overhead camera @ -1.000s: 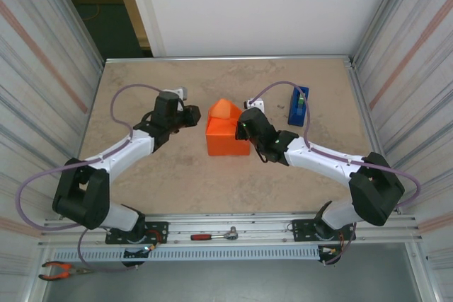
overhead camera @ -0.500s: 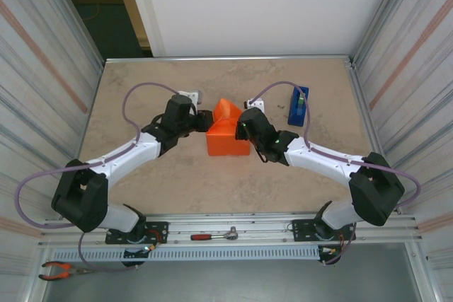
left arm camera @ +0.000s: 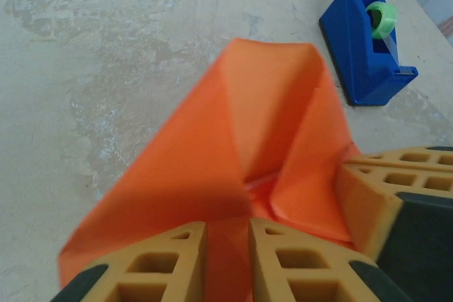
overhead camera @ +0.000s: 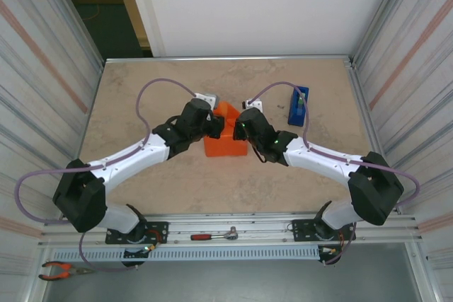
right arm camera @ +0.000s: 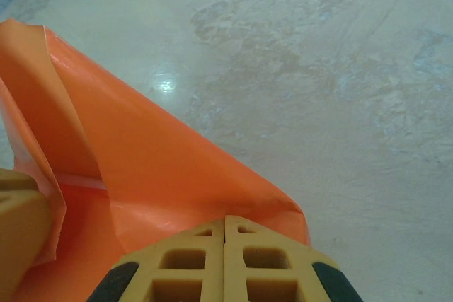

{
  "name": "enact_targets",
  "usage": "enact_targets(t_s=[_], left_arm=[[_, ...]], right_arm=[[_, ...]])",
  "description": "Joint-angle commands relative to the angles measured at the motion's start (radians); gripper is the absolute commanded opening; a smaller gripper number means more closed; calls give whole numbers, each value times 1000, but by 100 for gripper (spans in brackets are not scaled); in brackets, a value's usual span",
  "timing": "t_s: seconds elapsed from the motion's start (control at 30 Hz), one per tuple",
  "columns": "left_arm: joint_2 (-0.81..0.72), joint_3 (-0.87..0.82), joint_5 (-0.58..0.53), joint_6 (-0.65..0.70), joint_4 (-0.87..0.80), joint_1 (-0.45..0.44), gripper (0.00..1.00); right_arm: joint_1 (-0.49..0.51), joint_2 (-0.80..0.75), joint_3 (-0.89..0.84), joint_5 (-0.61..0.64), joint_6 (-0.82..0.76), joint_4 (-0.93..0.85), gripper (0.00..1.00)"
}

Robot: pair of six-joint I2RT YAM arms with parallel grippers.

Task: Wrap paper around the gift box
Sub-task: Fold the seventh fold of the wrapping paper on the gift box.

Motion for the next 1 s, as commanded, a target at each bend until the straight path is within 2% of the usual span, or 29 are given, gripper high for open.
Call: enact_targets(t_s=[0.0, 0.13, 0.2, 0.33, 0.57, 0.97], left_arm=[[11, 42, -77, 19, -69, -5, 23], [28, 56, -69, -15, -102, -13, 26], [36, 50, -74, -51, -112, -19, 35], [38, 12, -84, -85, -76, -35, 42], [1, -74, -121, -114, 13, -47, 45], [49, -59, -161, -97, 9, -58, 48]], right_arm=[[42, 89, -76, -194, 51, -235, 0], [43, 88, -79, -196, 55, -232, 0], [42, 86, -81, -199, 58, -231, 0], [44, 77, -84, -212, 71, -228, 0], [44, 62, -88, -215, 82, -228, 0], [45, 59, -101, -227, 103, -214, 0]])
